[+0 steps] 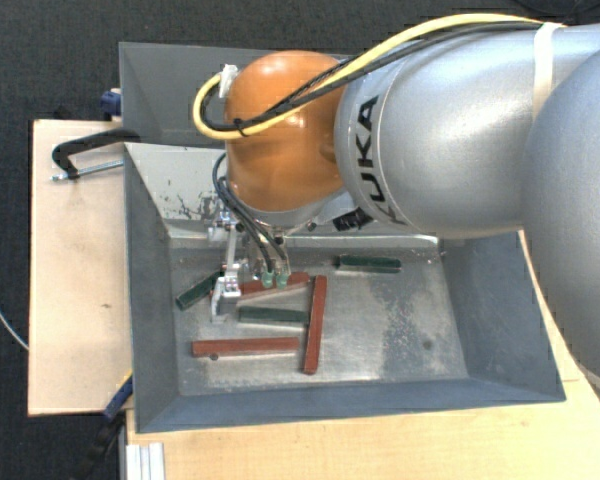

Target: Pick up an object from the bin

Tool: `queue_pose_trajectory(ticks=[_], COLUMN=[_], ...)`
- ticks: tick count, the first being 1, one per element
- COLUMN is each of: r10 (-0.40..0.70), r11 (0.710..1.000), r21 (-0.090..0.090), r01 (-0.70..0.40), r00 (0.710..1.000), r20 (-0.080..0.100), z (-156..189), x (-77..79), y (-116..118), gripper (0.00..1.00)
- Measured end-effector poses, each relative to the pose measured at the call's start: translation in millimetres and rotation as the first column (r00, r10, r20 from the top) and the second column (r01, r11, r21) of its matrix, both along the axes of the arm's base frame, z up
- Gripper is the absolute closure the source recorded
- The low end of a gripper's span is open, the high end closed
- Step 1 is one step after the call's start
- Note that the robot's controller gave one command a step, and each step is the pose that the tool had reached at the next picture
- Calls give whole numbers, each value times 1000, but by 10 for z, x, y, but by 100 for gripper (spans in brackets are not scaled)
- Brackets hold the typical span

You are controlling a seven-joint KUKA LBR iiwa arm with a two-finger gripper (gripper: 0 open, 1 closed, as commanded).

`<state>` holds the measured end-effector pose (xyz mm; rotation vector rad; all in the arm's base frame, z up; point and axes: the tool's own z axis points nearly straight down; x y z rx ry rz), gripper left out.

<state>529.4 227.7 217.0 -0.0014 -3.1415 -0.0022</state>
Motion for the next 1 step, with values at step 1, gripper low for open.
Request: queue_pose_trajectory(ticks=[1], r10=[45], r11=[999], r21=[3], r01=[-46], r00=[999], r20=[9], z=[-408], x=[197], y=[-85], gripper=[0])
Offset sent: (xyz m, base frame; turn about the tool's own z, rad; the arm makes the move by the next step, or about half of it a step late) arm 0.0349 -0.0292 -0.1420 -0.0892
